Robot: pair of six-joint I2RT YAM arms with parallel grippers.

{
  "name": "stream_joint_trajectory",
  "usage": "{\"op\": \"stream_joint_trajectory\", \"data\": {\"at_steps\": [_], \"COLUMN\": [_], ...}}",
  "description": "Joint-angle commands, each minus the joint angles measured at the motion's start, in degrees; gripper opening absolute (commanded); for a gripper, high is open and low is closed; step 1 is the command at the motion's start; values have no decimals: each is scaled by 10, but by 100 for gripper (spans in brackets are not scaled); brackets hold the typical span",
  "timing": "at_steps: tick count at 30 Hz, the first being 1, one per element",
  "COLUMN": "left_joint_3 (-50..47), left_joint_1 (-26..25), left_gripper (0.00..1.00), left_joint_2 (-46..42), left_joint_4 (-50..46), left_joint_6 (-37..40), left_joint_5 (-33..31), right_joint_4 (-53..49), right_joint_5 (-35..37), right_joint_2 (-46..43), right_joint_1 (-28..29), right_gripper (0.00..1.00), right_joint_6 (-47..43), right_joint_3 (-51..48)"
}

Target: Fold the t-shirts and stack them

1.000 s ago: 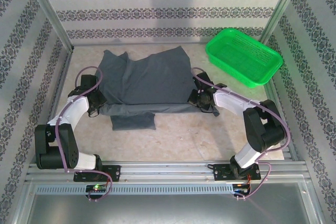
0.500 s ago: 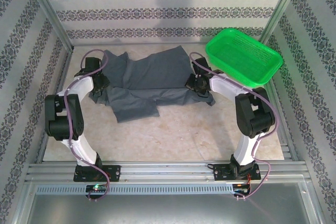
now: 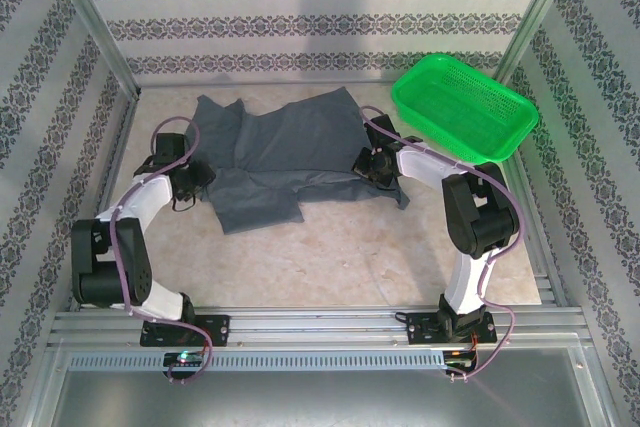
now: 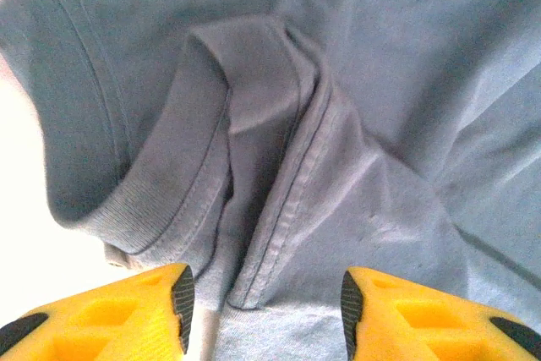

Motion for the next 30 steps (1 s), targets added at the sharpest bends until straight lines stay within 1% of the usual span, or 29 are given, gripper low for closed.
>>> {"op": "stream_joint_trajectory", "data": {"at_steps": [1,4,9,12,16,24,30], "left_joint_3": [5,20,8,3,2,-13,5], "left_joint_1": [6,6,6,5,-6,-19,-22], "left_gripper": [48,48,48,47,45,35,32], "left_joint_2": [30,57,68,70,52,40,32], "left_joint_4": [30,16,46,54,38,28,-14], "left_joint_6": [-17,-9,-7,-11,-18,-21,-14], "left_joint_5": [39,26,34,45,46,46,38], "right_joint_4": [1,2,3,3,3,2,2], "right_joint_5": [-7,-8,-9,-9,-10,-10,-9], "right_joint_2": [0,-1,-3,-2,2,9,11], "right_joint_1": [-3,-3,-3,-4,-3,-4,-3], "right_gripper": [0,0,0,0,0,0,0], "right_joint_6": [3,4,4,4,4,6,8], "right_joint_3": [-4,-8,-11,-11,-8,4,3]}}
